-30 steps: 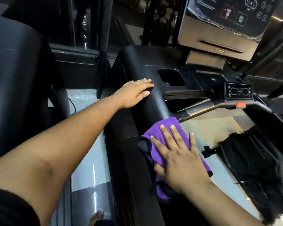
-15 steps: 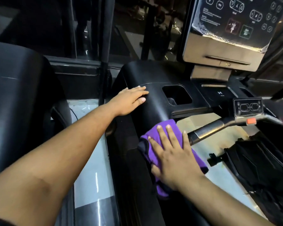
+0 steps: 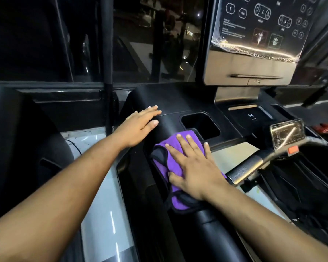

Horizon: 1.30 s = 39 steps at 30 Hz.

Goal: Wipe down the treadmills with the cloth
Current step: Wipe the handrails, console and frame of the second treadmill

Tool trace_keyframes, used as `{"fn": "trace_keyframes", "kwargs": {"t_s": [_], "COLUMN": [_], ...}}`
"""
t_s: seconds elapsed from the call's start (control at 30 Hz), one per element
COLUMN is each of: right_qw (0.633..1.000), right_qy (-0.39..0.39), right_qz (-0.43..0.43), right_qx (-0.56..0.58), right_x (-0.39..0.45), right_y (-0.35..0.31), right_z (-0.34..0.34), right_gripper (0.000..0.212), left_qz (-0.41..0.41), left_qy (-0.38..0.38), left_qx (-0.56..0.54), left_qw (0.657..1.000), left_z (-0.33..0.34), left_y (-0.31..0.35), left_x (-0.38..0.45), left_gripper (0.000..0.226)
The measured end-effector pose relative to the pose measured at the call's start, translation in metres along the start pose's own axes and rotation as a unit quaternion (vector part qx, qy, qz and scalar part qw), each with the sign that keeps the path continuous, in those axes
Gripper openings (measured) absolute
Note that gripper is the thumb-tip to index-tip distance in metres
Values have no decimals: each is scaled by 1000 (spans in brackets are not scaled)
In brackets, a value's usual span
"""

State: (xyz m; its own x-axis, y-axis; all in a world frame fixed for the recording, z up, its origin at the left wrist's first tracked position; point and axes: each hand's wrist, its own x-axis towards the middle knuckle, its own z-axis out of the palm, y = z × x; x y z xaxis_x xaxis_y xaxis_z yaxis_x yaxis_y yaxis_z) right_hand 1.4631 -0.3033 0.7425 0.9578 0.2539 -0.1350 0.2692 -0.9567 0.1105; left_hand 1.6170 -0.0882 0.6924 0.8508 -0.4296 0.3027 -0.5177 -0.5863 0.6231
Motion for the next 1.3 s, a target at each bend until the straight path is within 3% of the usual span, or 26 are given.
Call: {"fn": "trace_keyframes", "kwargs": {"t_s": [0.27, 0.5, 0.6, 0.73, 0.93, 1.03, 1.2, 1.3], "right_qw": [991, 978, 975, 971, 982, 992, 992, 984], "right_qy": [-3, 18, 25, 12, 27, 27, 7, 88], "right_qz": [95, 201, 207, 206, 75, 39, 109, 119], "right_qx": [93, 52, 82, 121, 171, 121, 70, 99], "right_x": [131, 110, 88, 43, 23, 32, 54, 60], "right_y": [26, 114, 119, 132, 65, 78, 91, 68], "right_z": [-28, -36, -38, -33, -1, -7, -24, -13], "right_gripper": [80, 72, 65, 62, 84, 87, 77, 57], "left_qz": [-27, -9, -9, -18, -26, -43, -59, -57], "left_qy": [32, -67, -74, -68, -87, -91, -91, -87], "left_qx": [-70, 82, 126, 124, 111, 100, 70, 67], "left_qw": [997, 994, 989, 990, 990, 990, 992, 992], "left_z": [9, 28, 35, 42, 46, 47, 45, 45], "left_y": [8, 27, 32, 39, 37, 39, 45, 44], "left_x": [23, 3, 7, 8, 12, 7, 8, 8], "left_gripper": [55, 76, 86, 83, 77, 72, 69, 67]}}
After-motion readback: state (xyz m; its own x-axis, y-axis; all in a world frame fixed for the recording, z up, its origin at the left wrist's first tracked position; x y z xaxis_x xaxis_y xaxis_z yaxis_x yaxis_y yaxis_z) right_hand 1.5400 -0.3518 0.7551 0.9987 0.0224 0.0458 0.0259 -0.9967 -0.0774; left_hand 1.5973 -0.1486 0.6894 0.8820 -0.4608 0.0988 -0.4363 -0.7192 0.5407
